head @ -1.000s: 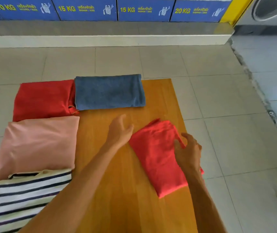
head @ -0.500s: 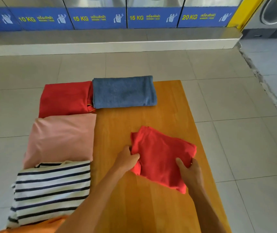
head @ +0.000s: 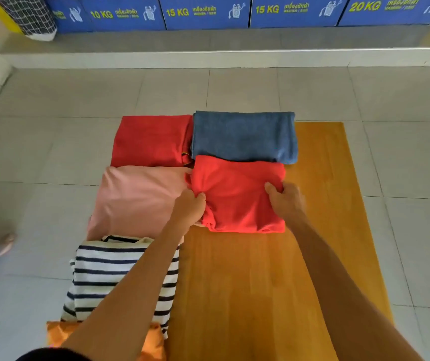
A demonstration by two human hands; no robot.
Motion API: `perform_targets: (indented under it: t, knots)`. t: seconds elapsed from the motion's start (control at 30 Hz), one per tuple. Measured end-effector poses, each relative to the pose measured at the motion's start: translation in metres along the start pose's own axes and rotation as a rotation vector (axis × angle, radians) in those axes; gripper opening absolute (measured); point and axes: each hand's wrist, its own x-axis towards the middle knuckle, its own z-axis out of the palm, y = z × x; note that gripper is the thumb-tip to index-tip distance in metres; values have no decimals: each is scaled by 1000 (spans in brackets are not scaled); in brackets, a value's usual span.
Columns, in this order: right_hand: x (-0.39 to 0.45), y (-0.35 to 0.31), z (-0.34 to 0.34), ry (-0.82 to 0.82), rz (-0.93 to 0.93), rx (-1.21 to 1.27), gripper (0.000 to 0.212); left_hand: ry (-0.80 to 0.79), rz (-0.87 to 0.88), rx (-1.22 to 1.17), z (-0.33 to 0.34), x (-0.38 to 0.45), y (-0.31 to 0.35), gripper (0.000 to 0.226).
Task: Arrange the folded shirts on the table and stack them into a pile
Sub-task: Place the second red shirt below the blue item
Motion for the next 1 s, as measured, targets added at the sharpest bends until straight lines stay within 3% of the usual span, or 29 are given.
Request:
perform_targets:
  t: [0.13, 0.57, 0.8, 1.0]
  knots:
    - [-2, 17, 17, 65, 27, -99, 48, 61, 66, 228, 18, 9, -5, 34]
    - [5, 21, 22, 76, 26, -139, 49, 115, 79, 324, 27, 7, -1, 32]
    - [5, 20, 20, 63, 36, -164, 51, 14, -13, 303, 16, -7, 5, 49]
    - [2, 17, 17, 34, 14, -189, 54, 56, 120, 199, 13, -36, -8, 70]
